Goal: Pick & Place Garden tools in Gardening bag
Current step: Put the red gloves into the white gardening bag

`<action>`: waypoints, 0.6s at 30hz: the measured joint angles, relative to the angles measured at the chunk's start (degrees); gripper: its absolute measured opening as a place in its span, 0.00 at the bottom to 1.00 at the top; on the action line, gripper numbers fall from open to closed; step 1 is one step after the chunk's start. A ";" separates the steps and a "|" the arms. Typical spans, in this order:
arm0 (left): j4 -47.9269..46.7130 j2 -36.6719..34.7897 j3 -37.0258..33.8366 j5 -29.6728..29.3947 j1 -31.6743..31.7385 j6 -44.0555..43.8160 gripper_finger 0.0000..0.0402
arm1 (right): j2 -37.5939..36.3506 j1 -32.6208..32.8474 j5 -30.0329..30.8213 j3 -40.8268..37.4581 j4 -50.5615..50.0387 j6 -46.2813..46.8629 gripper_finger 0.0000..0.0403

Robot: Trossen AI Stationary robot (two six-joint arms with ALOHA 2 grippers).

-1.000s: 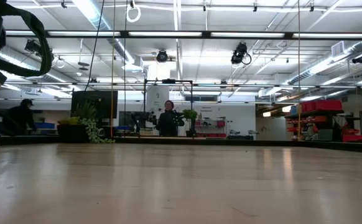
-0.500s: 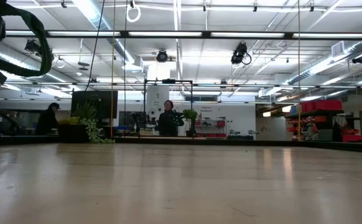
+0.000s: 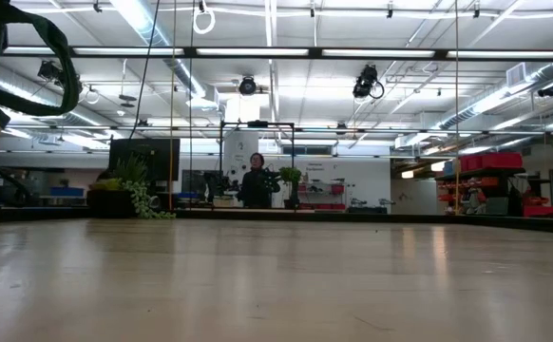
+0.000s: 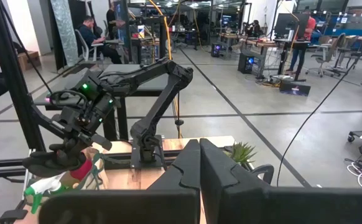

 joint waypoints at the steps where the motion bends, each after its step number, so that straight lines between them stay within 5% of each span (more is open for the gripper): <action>1: 0.00 0.00 0.00 0.00 0.00 -0.05 0.07 | 0.00 0.00 0.00 0.00 0.00 0.01 0.00; 18: -0.04 0.00 0.00 -3.33 0.00 -1.93 0.24 | 0.00 0.01 -0.03 0.00 -0.01 0.02 0.00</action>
